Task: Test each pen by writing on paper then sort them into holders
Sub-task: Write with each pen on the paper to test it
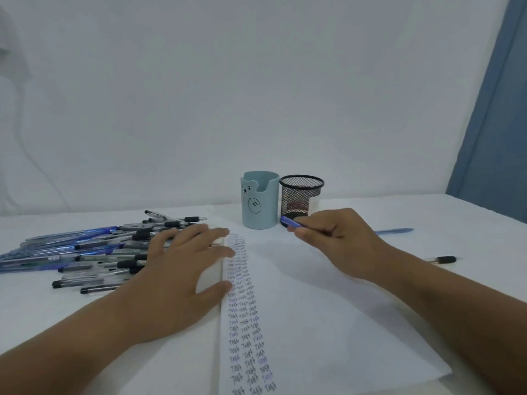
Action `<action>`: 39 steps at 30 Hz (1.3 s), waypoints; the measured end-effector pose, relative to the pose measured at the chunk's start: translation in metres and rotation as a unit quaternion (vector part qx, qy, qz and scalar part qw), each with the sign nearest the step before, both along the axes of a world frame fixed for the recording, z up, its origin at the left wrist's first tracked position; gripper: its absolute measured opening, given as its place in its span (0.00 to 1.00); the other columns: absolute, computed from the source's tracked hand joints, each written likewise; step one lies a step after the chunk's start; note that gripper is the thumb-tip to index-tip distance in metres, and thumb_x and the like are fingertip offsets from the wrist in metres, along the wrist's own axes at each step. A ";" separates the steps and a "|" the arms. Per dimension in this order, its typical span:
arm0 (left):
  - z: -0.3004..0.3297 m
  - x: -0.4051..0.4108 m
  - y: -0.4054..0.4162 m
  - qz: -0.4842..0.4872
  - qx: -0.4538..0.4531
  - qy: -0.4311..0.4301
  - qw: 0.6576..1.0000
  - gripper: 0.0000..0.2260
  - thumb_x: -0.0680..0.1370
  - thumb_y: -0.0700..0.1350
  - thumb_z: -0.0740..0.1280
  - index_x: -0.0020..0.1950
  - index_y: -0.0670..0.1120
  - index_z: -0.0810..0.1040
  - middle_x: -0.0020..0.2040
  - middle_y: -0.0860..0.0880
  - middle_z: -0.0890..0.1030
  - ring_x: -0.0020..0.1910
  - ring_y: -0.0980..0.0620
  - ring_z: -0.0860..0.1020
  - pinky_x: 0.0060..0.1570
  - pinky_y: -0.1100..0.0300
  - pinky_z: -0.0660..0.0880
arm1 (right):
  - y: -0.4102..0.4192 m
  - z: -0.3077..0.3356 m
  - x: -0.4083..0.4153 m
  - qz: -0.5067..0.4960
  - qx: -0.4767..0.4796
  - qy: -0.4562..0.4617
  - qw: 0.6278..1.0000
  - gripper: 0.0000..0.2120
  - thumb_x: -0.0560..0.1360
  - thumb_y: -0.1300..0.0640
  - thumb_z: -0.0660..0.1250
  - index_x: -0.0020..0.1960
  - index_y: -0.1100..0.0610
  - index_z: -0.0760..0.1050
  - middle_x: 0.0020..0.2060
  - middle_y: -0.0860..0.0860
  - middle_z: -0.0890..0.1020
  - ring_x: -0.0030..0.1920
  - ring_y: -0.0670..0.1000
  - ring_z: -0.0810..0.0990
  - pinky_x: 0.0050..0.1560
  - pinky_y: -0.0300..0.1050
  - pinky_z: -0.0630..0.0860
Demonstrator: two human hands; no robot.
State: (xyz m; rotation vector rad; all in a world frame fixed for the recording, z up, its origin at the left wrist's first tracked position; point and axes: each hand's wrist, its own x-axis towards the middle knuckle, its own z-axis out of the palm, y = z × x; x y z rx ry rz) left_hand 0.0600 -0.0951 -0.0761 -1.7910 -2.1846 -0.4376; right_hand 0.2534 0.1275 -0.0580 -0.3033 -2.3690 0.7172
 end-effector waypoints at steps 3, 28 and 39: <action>0.002 0.004 0.003 -0.022 0.047 -0.038 0.998 0.25 0.74 0.69 0.50 0.67 0.66 0.73 0.70 0.75 0.63 0.74 0.73 0.50 0.70 0.69 0.37 | 0.014 -0.003 0.011 -0.039 -0.001 0.007 0.999 0.07 0.79 0.54 0.69 0.48 0.54 0.85 0.36 0.55 0.79 0.35 0.46 0.71 0.37 0.42 0.65; -0.012 0.000 0.002 -0.075 0.018 -0.046 0.996 0.24 0.72 0.77 0.51 0.58 0.69 0.75 0.66 0.76 0.68 0.70 0.73 0.60 0.67 0.71 0.41 | 0.091 0.011 0.062 -0.255 0.100 -0.219 0.936 0.15 0.73 0.64 0.71 0.50 0.43 0.80 0.51 0.44 0.79 0.49 0.49 0.77 0.56 0.45 0.74; 0.038 -0.035 -0.027 -0.011 0.048 -0.129 0.990 0.08 0.70 0.47 0.76 0.44 0.60 0.84 0.46 0.63 0.81 0.49 0.60 0.78 0.50 0.66 0.75 | -0.045 -0.010 -0.009 0.111 0.174 -0.134 0.969 0.07 0.79 0.50 0.68 0.56 0.47 0.81 0.48 0.39 0.80 0.48 0.40 0.76 0.51 0.34 0.72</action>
